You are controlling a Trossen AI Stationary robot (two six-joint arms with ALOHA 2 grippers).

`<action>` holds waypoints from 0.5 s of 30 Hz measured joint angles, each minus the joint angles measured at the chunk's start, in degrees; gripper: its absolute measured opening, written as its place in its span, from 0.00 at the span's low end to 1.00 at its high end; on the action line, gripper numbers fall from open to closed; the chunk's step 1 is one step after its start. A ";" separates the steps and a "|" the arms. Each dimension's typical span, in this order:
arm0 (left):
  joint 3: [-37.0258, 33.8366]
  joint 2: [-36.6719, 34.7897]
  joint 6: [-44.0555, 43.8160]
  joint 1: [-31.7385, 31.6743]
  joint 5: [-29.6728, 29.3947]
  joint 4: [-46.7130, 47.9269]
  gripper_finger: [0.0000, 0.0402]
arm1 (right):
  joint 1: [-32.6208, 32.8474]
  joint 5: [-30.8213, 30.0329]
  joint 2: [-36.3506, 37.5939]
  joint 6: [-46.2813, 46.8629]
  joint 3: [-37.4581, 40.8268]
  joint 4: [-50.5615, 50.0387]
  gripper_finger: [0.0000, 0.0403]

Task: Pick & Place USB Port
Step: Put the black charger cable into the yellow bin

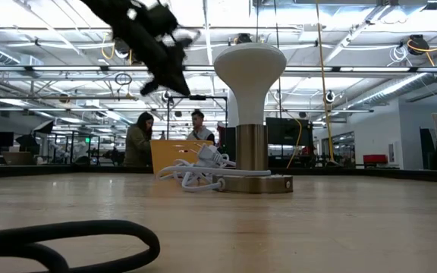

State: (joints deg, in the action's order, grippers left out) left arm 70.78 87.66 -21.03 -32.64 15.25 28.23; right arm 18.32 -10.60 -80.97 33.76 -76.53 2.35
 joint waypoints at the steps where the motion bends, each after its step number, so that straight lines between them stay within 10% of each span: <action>1: 0.00 -2.46 0.81 0.61 3.06 2.55 0.04 | -0.17 0.05 0.00 0.00 0.00 -0.10 0.85; 6: 0.00 -15.30 6.02 13.39 7.83 16.84 0.01 | -0.75 0.33 0.00 -0.82 0.00 -5.09 0.85; 15: -0.07 -21.63 -15.38 50.07 -14.80 20.59 0.01 | -3.28 0.48 0.00 1.62 1.17 -22.84 0.85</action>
State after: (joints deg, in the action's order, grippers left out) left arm 70.71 66.03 -36.41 17.43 0.45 48.82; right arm 15.04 -10.12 -80.97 35.37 -75.36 -20.49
